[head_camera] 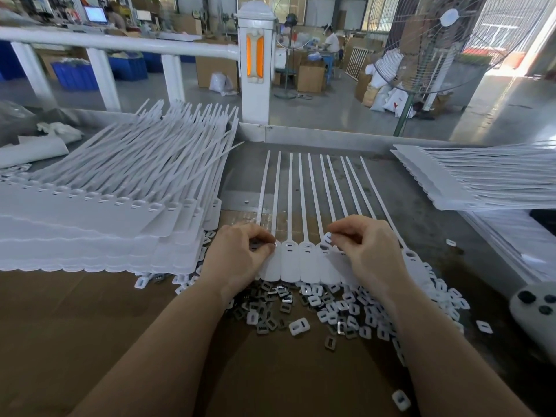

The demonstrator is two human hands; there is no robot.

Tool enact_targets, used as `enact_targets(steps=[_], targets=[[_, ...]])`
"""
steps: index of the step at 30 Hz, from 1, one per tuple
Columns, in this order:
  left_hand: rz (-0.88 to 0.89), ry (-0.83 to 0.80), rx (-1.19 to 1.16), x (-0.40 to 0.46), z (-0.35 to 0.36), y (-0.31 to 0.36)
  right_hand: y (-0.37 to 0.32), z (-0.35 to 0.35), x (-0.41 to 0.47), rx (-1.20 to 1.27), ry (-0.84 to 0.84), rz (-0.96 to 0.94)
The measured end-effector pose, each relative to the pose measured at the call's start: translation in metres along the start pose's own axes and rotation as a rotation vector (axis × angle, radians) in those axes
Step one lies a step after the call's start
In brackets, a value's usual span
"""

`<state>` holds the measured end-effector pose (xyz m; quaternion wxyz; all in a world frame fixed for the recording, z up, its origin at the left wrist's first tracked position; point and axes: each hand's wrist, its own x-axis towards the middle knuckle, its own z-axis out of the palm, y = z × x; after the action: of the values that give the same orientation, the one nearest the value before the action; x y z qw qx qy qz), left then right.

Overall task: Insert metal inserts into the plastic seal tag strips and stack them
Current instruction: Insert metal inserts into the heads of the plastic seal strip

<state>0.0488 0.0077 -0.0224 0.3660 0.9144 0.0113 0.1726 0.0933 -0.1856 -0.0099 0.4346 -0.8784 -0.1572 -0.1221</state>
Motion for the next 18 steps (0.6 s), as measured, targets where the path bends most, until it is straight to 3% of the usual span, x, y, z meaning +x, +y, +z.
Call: enact_targets(steps=[18], targets=[[-0.020,-0.010,0.004,-0.0004,-0.0002,0.0019,-0.0016,0.0001,-0.0047,-0.087,0.040,-0.039]])
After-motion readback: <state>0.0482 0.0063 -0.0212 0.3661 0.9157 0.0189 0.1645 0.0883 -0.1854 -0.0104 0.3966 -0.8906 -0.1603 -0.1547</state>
